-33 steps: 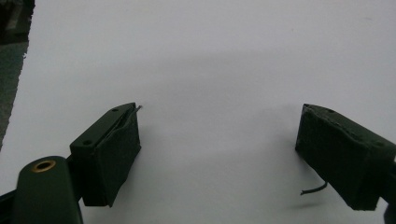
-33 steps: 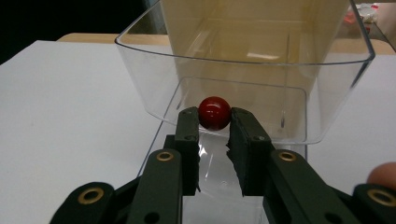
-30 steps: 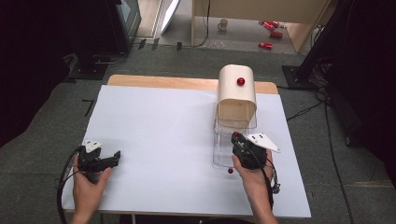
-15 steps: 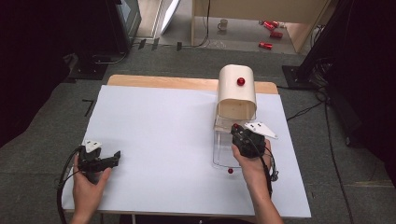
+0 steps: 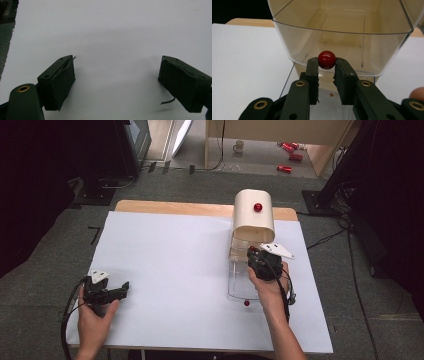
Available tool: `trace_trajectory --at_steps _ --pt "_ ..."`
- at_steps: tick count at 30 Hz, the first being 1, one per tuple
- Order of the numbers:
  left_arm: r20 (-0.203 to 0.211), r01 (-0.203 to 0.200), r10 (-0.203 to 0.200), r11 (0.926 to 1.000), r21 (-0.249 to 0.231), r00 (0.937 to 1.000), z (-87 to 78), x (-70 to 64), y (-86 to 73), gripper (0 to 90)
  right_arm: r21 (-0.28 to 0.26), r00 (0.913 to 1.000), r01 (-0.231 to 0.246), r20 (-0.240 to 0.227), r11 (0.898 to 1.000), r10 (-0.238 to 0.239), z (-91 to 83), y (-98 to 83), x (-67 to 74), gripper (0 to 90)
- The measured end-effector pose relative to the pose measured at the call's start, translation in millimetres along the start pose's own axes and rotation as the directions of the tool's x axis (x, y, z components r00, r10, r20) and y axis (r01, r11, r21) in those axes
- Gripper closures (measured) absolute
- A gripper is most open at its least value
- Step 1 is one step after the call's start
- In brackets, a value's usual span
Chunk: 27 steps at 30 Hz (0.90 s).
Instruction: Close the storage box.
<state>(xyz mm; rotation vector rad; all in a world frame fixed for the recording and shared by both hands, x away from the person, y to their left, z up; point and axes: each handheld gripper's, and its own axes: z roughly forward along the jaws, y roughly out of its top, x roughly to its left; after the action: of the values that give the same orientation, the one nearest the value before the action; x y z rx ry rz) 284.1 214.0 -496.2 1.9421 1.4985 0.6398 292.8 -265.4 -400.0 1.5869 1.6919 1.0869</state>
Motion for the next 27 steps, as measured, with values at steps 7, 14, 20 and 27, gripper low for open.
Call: trace_trajectory --at_steps 7,14,20,27 --pt "0.000 0.000 0.000 1.0000 0.000 1.0000 0.0 0.0 0.0 13.8 0.005 1.0000 0.001 0.000 1.000 -0.001 4.8 3.6 -1.5 74.6" --pt "0.000 0.000 0.000 1.0000 0.000 1.0000 0.0 0.0 0.0 13.8 0.011 1.0000 0.004 -0.007 1.000 -0.004 4.7 3.9 -2.8 72.7" --pt "0.000 0.000 0.000 1.0000 0.000 1.0000 0.0 0.0 0.0 13.8 0.020 0.9992 0.006 -0.041 1.000 -0.005 -2.1 -1.4 -2.3 39.1" --pt "-0.001 0.000 0.000 1.0000 0.000 1.0000 0.0 -0.1 0.0 13.8 0.050 0.9989 0.005 -0.046 0.999 -0.003 -18.5 -14.4 1.0 1.3"
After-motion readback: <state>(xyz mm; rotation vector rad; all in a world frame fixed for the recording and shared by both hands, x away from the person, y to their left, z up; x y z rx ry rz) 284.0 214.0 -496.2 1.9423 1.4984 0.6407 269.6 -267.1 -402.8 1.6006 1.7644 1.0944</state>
